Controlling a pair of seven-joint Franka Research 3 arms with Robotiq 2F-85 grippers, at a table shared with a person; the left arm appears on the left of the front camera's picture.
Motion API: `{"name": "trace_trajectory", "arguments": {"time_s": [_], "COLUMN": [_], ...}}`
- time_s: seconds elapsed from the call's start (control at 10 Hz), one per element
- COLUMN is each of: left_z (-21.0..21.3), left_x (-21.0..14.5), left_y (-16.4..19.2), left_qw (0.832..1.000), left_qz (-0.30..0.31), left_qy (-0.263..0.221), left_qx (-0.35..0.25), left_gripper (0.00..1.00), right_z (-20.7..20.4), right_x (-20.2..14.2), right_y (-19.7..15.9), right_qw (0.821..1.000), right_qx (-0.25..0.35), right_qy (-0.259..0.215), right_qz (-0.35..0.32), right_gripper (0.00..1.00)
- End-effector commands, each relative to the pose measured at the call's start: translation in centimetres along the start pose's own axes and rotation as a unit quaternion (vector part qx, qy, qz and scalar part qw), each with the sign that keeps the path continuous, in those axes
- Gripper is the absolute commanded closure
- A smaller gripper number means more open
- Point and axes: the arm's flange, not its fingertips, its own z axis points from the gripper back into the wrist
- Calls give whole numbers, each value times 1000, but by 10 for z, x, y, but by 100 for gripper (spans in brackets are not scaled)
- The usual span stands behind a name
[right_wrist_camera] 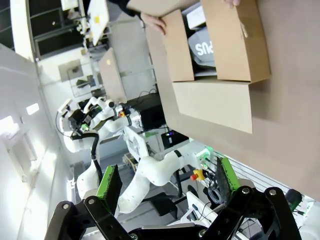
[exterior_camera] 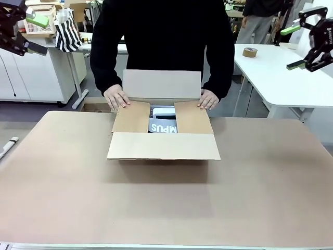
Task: Pack the gift set into the box.
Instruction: Press and hold the closed box until the human finishes sealing it.
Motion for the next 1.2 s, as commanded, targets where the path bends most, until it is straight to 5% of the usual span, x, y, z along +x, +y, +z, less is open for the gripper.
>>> {"name": "trace_trajectory", "arguments": {"time_s": [0.0,1.1], "left_z": [-2,-2], "left_x": [-2,-2], "left_y": [-1,-1], "left_qw": [1000,1000], "left_qz": [-1,-1], "left_qy": [-5,-5], "left_qx": [-8,-8], "left_gripper": [0,0], "right_z": [0,0], "right_x": [-2,-2], "right_y": [0,0], "right_qw": [1000,1000], "right_qx": [-3,-3], "right_qy": [4,4], "right_qz": [-1,-1], "right_gripper": [0,0]}}
